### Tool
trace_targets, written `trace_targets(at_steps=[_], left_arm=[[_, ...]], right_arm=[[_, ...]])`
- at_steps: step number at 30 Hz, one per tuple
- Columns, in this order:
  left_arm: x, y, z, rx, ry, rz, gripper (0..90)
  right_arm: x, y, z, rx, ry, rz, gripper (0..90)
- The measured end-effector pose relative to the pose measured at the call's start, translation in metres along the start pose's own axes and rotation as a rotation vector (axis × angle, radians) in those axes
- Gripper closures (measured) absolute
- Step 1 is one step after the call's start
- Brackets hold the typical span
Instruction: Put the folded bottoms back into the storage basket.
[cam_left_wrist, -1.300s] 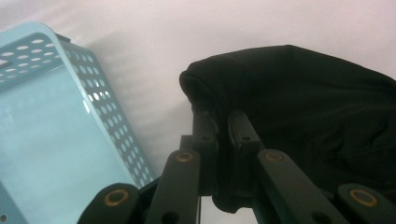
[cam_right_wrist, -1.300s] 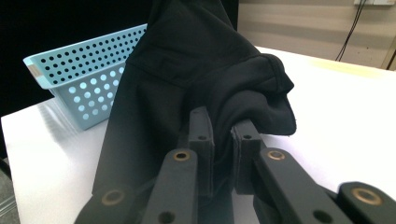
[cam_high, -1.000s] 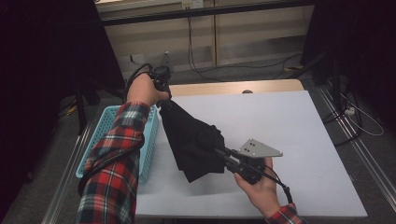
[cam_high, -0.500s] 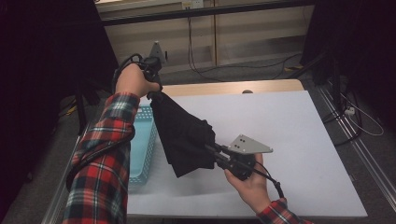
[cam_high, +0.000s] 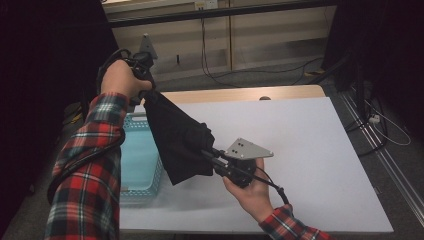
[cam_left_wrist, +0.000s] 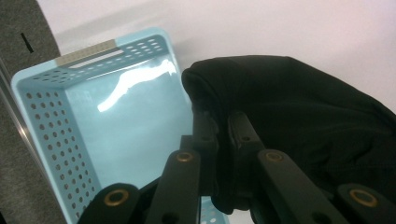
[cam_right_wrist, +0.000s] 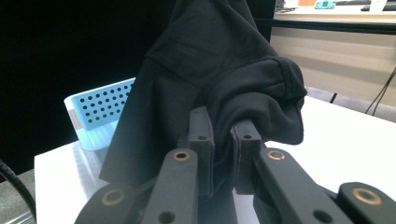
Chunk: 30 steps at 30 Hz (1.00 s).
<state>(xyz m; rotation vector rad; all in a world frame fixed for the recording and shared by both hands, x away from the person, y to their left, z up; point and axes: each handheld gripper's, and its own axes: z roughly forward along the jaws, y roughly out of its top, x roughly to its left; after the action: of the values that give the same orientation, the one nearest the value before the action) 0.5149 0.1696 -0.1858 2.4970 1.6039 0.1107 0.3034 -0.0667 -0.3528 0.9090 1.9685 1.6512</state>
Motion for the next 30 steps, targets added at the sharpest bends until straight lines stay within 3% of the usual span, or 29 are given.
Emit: trace_targets(at_steps=[9,27,30], left_arm=[[0.024,-0.009,-0.009,0.001,0.018,-0.026,83.8],[0.058,-0.025,-0.019,-0.023,0.029,-0.065,83.8],[0.063,-0.027,-0.021,-0.027,0.031,-0.077,83.9]], right_arm=[[0.014,0.006,0.019,-0.021,0.030,0.004,82.1],[0.039,0.015,0.048,-0.026,0.089,-0.006,82.1],[0.039,0.017,0.053,-0.041,0.093,0.017,82.1]])
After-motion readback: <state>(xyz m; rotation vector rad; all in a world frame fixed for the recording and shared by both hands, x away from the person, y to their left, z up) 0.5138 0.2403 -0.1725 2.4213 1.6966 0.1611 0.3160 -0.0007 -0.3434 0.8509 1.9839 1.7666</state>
